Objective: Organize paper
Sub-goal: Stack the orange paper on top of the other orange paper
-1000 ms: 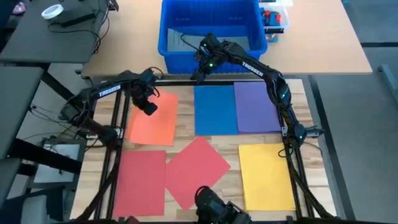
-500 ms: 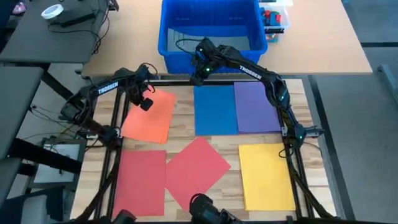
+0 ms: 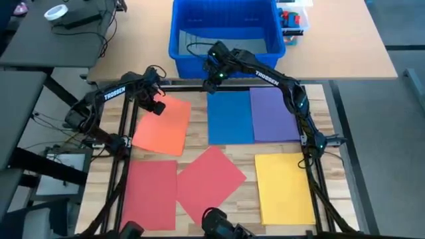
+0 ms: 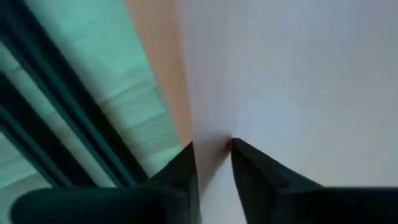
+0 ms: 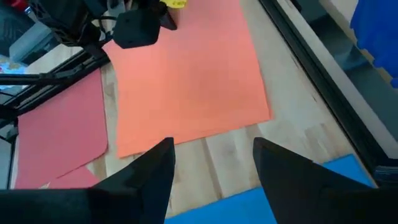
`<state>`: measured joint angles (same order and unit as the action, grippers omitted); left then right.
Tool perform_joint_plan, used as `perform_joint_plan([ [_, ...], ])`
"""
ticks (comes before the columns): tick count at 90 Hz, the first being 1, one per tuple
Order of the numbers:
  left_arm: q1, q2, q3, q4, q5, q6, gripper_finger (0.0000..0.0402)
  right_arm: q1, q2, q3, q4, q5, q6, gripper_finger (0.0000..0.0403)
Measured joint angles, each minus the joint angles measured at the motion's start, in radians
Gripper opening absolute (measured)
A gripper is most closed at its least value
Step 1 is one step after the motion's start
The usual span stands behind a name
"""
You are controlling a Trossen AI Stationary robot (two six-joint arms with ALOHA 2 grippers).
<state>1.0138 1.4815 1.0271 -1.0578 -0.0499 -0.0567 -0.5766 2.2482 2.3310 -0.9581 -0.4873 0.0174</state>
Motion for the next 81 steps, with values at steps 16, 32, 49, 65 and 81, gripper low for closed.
perform_joint_plan([
  [16, 0.001, 0.000, 0.000, -0.029, -0.045, 0.053, 0.0088, 0.012, 0.000, -0.006, -0.026, 0.001, -0.030, 0.0205],
  [32, -0.005, 0.000, 0.006, -0.073, -0.046, 0.089, 0.0086, 0.057, 0.000, -0.104, -0.008, 0.001, -0.080, 0.0205],
  [49, -0.020, -0.043, 0.024, -0.092, -0.002, 0.129, 0.0086, 0.115, 0.000, -0.253, 0.083, 0.035, -0.064, 0.0201],
  [65, -0.059, -0.125, 0.024, -0.090, 0.049, 0.157, 0.0086, 0.191, 0.000, -0.419, 0.269, 0.102, -0.071, 0.0174],
  [81, -0.088, -0.218, 0.024, -0.094, 0.049, 0.182, 0.0085, 0.271, 0.000, -0.555, 0.468, 0.264, -0.054, 0.0099],
])
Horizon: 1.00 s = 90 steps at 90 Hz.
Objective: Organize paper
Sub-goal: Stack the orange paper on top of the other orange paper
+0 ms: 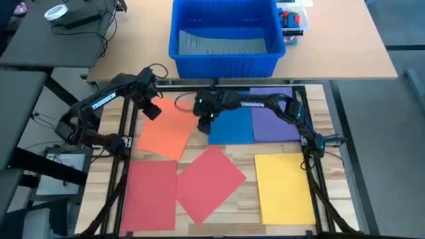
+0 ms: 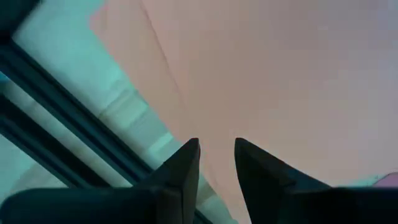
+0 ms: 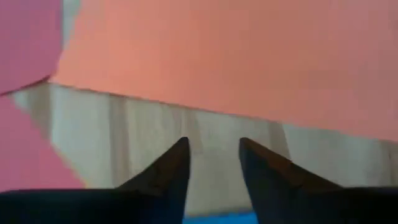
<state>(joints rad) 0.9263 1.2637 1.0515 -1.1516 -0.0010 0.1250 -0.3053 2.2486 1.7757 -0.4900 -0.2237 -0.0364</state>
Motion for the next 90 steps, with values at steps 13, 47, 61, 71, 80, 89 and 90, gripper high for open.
perform_joint_plan([
  [13, -0.014, -0.065, 0.000, -0.009, 0.000, 0.021, 0.0085, 0.039, 0.000, -0.098, 0.149, 0.043, 0.002, 0.0018],
  [47, -0.014, -0.174, 0.000, -0.035, -0.001, 0.055, 0.0085, 0.059, 0.101, -0.112, 0.298, 0.065, 0.048, 0.0001],
  [61, -0.017, -0.185, 0.000, -0.037, -0.002, 0.054, 0.0085, 0.051, 0.138, -0.051, 0.324, 0.065, 0.048, 0.0000],
  [71, -0.017, -0.184, 0.000, -0.039, -0.002, 0.054, 0.0085, 0.040, 0.168, -0.012, 0.323, 0.058, 0.039, 0.0000],
  [80, -0.017, -0.184, 0.000, -0.040, -0.003, 0.050, 0.0085, 0.051, 0.172, -0.007, 0.315, 0.096, -0.010, 0.0000],
  [89, -0.017, -0.184, 0.000, -0.041, -0.002, 0.049, 0.0085, 0.052, 0.174, -0.007, 0.326, 0.102, -0.001, 0.0000],
  [90, -0.017, -0.184, 0.000, -0.041, -0.002, 0.049, 0.0085, 0.052, 0.174, -0.008, 0.329, 0.102, 0.006, 0.0000],
])
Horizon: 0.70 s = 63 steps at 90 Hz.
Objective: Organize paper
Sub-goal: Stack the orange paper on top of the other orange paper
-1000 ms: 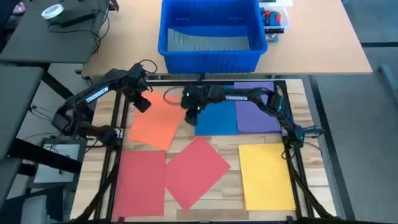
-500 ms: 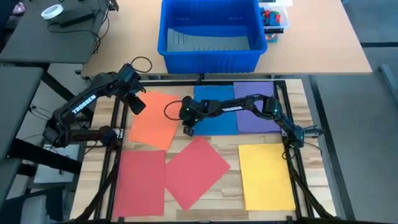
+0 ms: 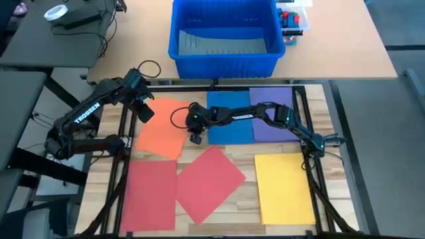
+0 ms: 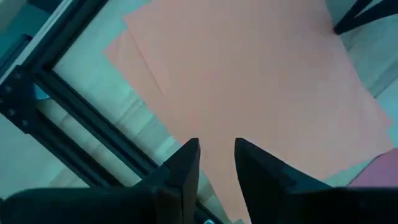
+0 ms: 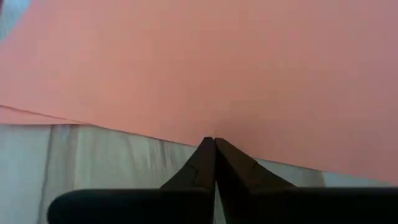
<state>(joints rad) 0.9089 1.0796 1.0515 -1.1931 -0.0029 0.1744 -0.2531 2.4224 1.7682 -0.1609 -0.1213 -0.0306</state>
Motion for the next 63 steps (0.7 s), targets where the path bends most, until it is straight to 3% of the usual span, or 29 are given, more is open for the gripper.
perform_joint_plan([
  [14, 0.000, 0.000, 0.000, 0.007, 0.000, 0.008, 0.0085, -0.001, 0.009, -0.005, 0.130, 0.012, 0.170, 0.0000],
  [26, 0.000, 0.000, 0.000, 0.026, 0.000, 0.008, 0.0085, 0.001, 0.013, -0.005, 0.246, 0.049, 0.191, 0.0000],
  [53, 0.000, 0.000, 0.000, 0.030, 0.003, -0.025, 0.0085, -0.019, -0.033, -0.002, 0.232, 0.039, 0.296, 0.0000],
  [57, 0.000, 0.000, 0.000, 0.031, 0.037, -0.029, 0.0085, -0.020, -0.057, 0.011, 0.201, 0.038, 0.295, 0.0000],
  [63, 0.000, 0.000, -0.004, 0.048, 0.172, -0.013, 0.0085, -0.022, -0.107, 0.027, 0.113, 0.034, 0.294, 0.0000],
])
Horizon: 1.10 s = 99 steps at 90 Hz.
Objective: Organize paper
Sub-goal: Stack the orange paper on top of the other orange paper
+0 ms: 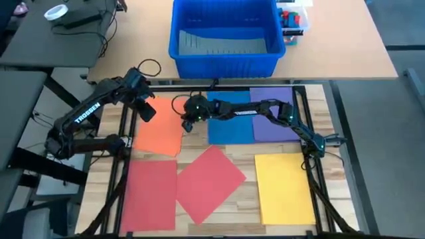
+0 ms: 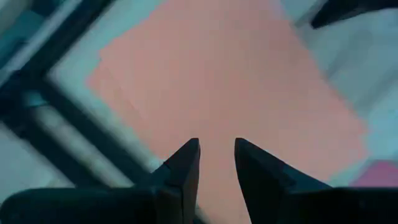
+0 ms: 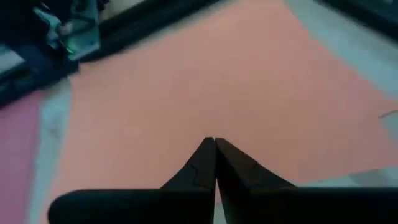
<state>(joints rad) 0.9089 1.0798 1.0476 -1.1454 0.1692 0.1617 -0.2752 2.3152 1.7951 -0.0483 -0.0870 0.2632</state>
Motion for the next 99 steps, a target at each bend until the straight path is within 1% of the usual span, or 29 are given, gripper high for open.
perform_joint_plan([
  [5, -0.003, 0.000, -0.011, 0.034, 0.125, 0.014, 0.0085, -0.008, -0.048, 0.013, -0.083, -0.007, -0.001, 0.0000],
  [10, -0.014, 0.001, -0.026, 0.073, 0.191, 0.025, 0.0085, -0.020, -0.107, 0.017, -0.159, -0.015, -0.001, 0.0000],
  [18, -0.048, 0.021, -0.058, 0.172, 0.196, 0.026, 0.0085, -0.057, -0.237, 0.018, -0.250, -0.016, -0.033, 0.0000],
  [30, -0.083, 0.078, -0.092, 0.301, 0.196, 0.018, 0.0085, -0.137, -0.446, 0.024, -0.337, -0.012, -0.095, 0.0000],
  [43, -0.154, 0.203, -0.093, 0.473, 0.194, 0.044, 0.0085, -0.236, -0.621, 0.023, -0.368, -0.009, -0.111, 0.0000],
  [54, -0.222, 0.322, -0.092, 0.629, 0.197, 0.128, 0.0085, -0.308, -0.740, 0.023, -0.364, -0.008, -0.112, 0.0000],
  [65, -0.281, 0.443, -0.092, 0.699, 0.180, 0.220, 0.0084, -0.352, -0.796, 0.024, -0.393, -0.008, -0.113, 0.0000],
  [70, -0.303, 0.495, -0.092, 0.708, 0.173, 0.265, 0.0079, -0.365, -0.802, 0.023, -0.412, -0.008, -0.114, 0.0000],
  [78, -0.322, 0.571, -0.093, 0.702, 0.128, 0.318, 0.0068, -0.376, -0.804, 0.022, -0.452, -0.009, -0.115, 0.0000],
  [87, -0.331, 0.621, -0.093, 0.711, 0.091, 0.333, 0.0054, -0.391, -0.802, 0.022, -0.510, -0.009, -0.130, 0.0000],
  [99, -0.331, 0.668, -0.092, 0.716, 0.087, 0.340, 0.0044, -0.394, -0.792, 0.020, -0.563, -0.009, -0.163, 0.0000],
])
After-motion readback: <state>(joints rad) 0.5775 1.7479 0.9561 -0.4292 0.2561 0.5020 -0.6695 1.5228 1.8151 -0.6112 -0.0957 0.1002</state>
